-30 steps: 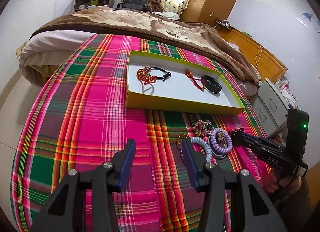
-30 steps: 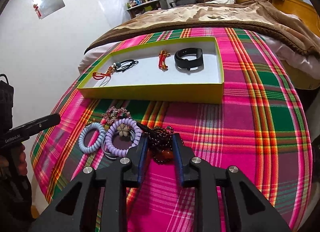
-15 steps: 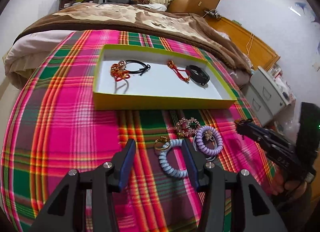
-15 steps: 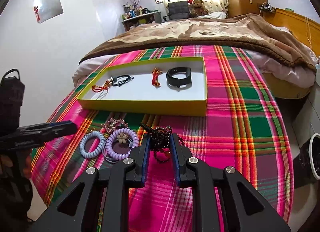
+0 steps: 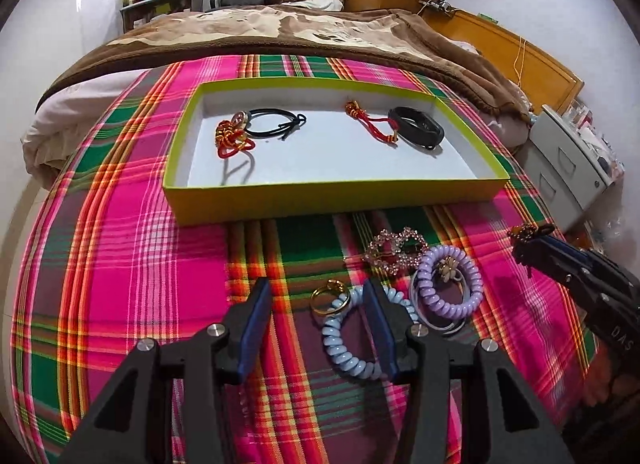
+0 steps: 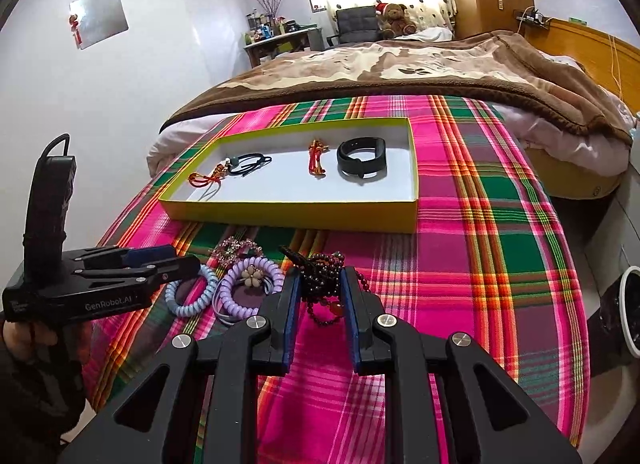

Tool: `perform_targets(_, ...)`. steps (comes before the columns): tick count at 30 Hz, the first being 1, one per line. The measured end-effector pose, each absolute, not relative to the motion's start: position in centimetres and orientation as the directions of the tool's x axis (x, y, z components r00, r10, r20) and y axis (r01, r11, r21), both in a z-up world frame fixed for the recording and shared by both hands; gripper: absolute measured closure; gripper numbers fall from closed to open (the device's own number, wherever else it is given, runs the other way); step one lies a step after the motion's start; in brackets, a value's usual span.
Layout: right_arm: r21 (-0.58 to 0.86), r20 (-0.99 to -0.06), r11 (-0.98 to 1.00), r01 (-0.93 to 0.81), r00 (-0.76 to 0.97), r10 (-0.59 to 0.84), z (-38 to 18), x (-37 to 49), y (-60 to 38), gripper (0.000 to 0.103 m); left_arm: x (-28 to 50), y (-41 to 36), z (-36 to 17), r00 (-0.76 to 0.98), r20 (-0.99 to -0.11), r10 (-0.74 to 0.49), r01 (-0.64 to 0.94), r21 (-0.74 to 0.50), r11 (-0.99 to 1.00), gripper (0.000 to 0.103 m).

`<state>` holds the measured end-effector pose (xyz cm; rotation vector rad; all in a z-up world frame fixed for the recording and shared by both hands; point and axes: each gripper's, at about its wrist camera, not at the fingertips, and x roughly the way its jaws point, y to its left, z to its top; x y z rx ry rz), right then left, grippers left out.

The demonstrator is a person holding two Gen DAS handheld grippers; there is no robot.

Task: Organize jewelry
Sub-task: 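Hold the beaded bracelet with the right gripper while the left moves toward the gold ring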

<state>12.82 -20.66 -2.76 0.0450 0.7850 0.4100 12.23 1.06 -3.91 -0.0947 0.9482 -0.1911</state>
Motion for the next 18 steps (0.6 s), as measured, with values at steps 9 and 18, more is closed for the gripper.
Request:
perform_targets(9, 0.187, -0.679, 0.92, -0.343, 0.632, 0.374, -2.9, 13.0, -20.5, 0.082, 12.2, 1.4, -4.0, 0.549, -0.798, -0.249, 0.128, -0.214, 0.968, 0.081)
perform_targets(18, 0.19, -0.679, 0.923, -0.334, 0.634, 0.369, -2.9, 13.0, -20.6, 0.082, 11.7, 2.8, -3.7, 0.545, -0.782, -0.301, 0.117, -0.284, 0.952, 0.082)
